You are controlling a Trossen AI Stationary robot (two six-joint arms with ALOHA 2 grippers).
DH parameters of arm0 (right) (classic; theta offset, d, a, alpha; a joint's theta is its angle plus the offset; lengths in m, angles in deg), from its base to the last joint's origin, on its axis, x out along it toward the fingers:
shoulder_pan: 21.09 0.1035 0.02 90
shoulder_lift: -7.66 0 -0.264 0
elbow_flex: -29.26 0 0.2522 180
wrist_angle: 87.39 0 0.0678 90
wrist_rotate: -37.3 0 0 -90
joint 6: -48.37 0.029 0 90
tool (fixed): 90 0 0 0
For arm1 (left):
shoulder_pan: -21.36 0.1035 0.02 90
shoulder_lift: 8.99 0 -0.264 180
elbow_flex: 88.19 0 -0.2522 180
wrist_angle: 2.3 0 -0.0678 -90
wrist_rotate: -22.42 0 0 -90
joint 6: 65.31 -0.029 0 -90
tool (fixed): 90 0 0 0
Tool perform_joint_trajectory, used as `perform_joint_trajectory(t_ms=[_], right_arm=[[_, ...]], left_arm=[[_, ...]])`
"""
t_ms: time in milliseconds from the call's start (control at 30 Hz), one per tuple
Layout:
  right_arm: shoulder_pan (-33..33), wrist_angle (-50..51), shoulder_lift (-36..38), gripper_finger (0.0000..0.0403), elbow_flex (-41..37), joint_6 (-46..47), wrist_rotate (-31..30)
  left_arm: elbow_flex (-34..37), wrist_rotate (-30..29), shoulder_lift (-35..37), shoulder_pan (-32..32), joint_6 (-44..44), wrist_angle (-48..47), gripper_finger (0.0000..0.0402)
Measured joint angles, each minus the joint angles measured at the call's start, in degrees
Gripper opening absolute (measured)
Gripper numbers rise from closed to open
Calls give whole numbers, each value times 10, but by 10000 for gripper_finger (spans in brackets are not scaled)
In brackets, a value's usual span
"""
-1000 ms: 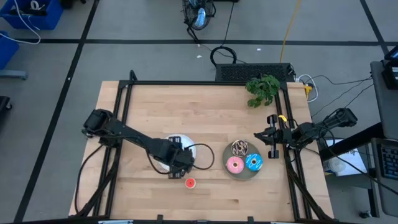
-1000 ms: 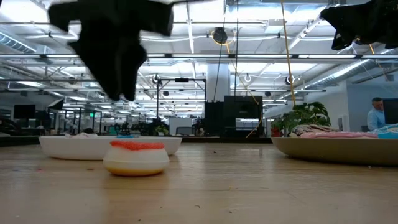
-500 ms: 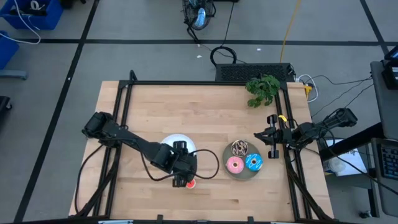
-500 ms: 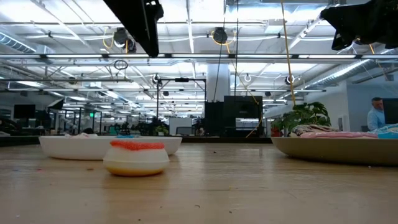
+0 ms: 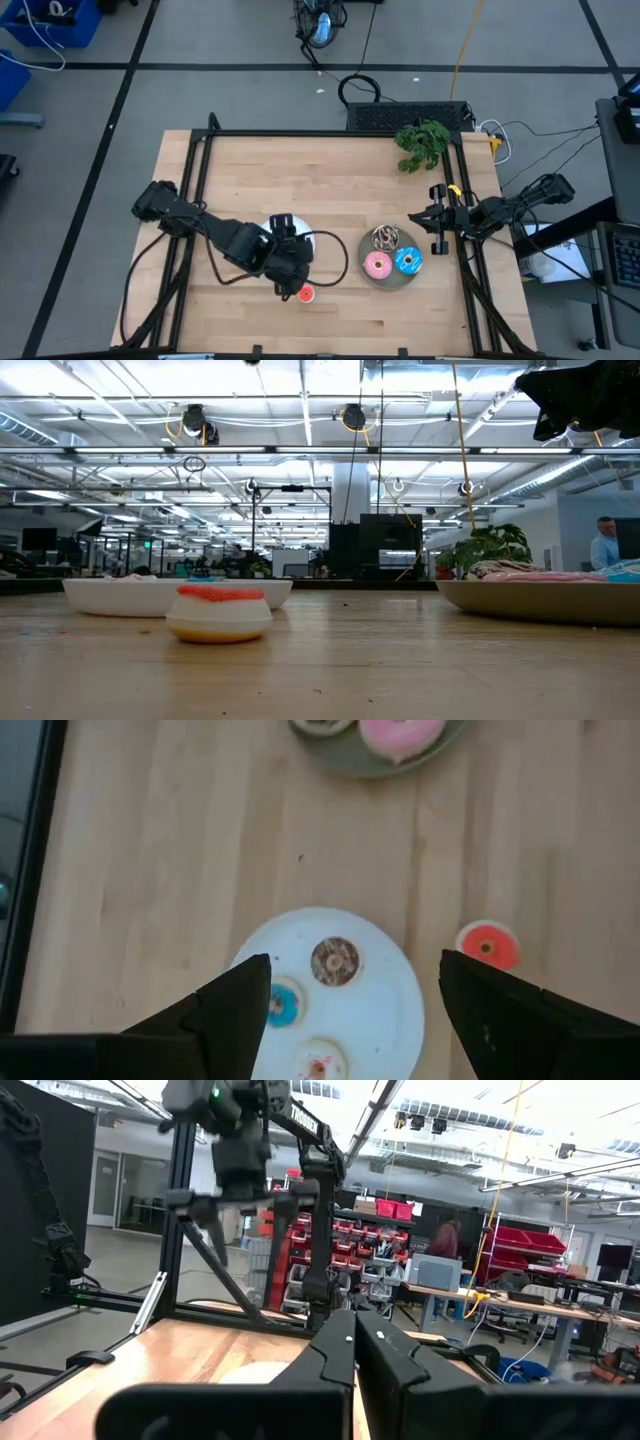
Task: Pick & Place donuts
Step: Put the small orange donut on the white plate
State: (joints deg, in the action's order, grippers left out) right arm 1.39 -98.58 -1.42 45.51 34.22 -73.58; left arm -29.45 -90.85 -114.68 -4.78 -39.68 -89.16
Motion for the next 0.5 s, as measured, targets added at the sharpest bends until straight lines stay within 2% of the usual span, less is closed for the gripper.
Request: perform_joint_trajectory(t_ms=[100,300,500], right_arm=[[0,0,0,0,0,0,0],[0,0,0,0,0,0,0],[0,0,0,0,0,0,0]], left_arm=[[-23,1,0,-8,-33,9,282],[-42,2,0,-25,-87,86,282],[-9,1,-1,-24,-90,122,282]])
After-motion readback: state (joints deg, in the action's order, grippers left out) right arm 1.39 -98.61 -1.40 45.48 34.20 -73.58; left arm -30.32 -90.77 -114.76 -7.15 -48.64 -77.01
